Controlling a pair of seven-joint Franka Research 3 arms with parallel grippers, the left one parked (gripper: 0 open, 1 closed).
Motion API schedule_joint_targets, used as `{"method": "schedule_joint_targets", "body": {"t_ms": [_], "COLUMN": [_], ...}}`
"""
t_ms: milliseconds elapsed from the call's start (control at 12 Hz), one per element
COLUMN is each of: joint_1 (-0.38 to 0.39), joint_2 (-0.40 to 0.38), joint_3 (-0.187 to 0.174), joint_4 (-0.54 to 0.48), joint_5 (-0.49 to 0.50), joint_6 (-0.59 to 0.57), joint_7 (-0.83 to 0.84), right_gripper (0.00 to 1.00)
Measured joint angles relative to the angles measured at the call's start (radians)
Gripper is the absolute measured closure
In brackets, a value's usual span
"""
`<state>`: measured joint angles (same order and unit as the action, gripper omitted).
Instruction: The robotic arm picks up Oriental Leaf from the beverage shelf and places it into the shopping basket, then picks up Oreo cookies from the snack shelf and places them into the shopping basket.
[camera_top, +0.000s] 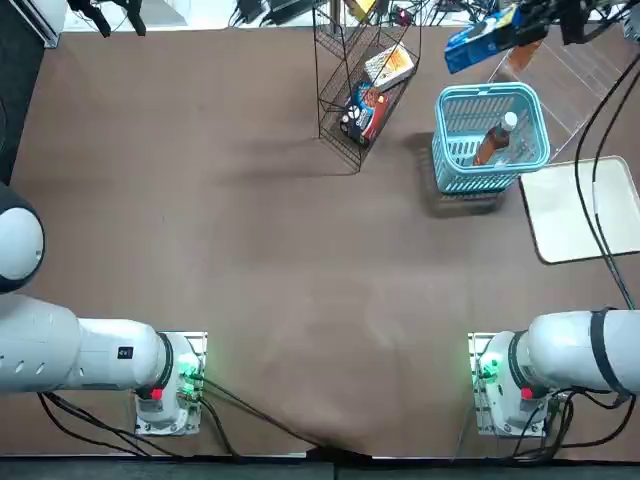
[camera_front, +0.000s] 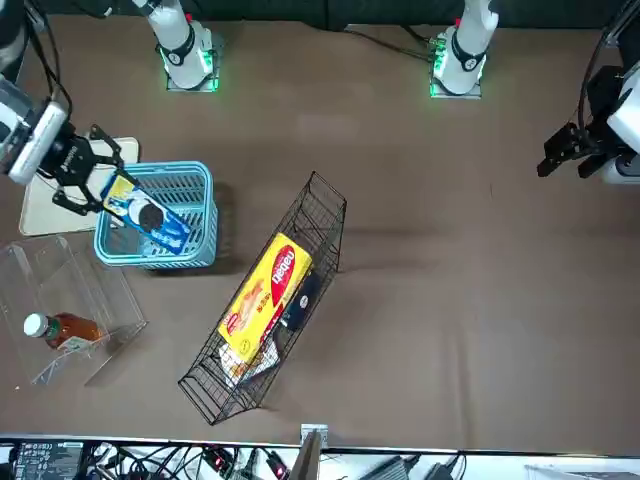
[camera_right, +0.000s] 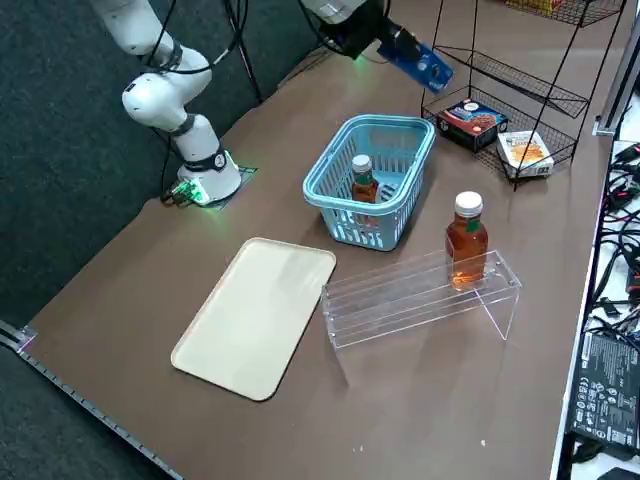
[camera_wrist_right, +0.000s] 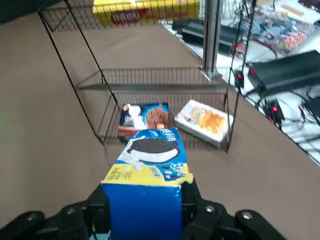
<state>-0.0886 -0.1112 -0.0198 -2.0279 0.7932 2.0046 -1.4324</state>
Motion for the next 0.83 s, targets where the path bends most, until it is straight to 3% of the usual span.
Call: {"method": "schedule_joint_targets", "body": {"t_ms": [333,833], "joint_1": [-0.053,-0.050], "joint_2": [-0.023,-0.059], "joint_3": [-0.001,0.023], "joint_4": [0.031,0.080], "joint_5": [-0.132,-0.340], "joint_6": [-0.085,-0.148], "joint_7": [0.106,0.489], "right_gripper": [0.41,0.43]}}
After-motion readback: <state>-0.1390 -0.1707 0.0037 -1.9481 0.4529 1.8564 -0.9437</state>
